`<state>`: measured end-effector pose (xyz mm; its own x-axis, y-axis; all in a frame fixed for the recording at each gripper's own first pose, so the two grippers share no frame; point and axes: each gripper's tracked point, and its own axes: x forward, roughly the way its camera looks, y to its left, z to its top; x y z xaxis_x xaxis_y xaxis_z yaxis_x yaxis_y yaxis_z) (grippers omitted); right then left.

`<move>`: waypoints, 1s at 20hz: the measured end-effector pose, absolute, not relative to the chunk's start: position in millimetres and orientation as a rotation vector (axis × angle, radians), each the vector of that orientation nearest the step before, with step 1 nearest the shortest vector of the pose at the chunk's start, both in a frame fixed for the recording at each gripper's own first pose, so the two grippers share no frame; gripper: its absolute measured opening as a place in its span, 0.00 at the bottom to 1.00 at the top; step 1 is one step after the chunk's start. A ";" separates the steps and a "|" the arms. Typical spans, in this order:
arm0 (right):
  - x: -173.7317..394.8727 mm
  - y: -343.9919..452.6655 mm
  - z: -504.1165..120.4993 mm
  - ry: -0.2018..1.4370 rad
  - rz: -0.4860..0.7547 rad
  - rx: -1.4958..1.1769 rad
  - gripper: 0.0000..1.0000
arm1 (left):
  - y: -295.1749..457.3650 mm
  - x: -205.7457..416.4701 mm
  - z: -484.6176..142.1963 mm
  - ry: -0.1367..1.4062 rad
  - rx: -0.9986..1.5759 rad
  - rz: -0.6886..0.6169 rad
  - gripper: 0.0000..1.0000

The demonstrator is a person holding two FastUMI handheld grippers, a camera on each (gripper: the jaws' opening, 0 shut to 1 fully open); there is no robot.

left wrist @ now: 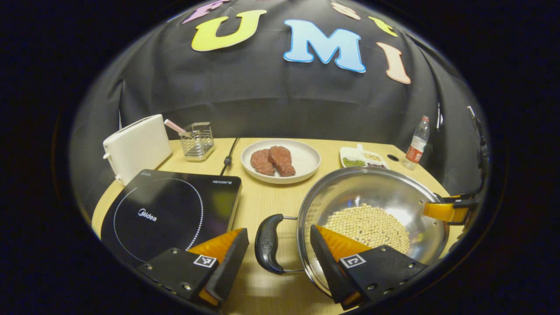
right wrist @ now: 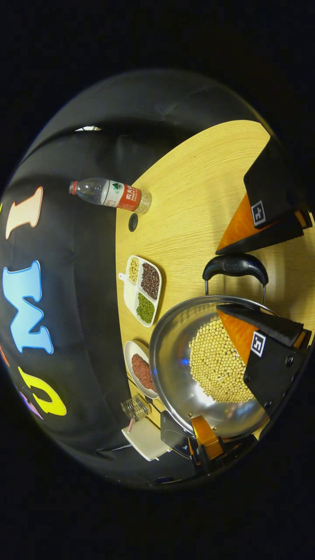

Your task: First push the handle of the pot to place it horizontally, then grasp the pot with both hands and set it on the induction cooktop.

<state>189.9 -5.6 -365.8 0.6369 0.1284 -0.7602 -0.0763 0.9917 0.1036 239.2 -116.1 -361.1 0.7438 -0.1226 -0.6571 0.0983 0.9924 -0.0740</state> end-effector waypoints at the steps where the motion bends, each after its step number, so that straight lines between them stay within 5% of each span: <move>1: 189.5 -5.0 -366.6 0.878 0.118 0.064 0.70 | -115.7 239.6 -361.8 0.722 -0.031 -0.117 0.86; 5: 189.3 -4.0 -366.2 0.883 0.100 0.085 0.61 | -120.3 238.4 -362.9 0.729 -0.033 -0.119 0.60; 7: 191.4 -2.0 -366.6 0.880 0.109 0.091 0.56 | -120.5 238.3 -363.1 0.730 -0.031 -0.113 0.66; 10: 191.1 -2.5 -366.1 0.878 0.107 0.091 0.51 | -121.9 237.2 -361.5 0.740 -0.021 -0.105 0.58; 20: 188.0 7.8 -339.1 0.836 0.073 0.085 0.47 | -109.4 243.8 -338.8 0.713 -0.041 -0.115 0.53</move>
<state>188.0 7.8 -339.1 0.6683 0.0981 -0.7374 -0.0308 0.9941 0.1043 243.8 -109.4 -338.8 0.7503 -0.1192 -0.6503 0.0913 0.9929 -0.0766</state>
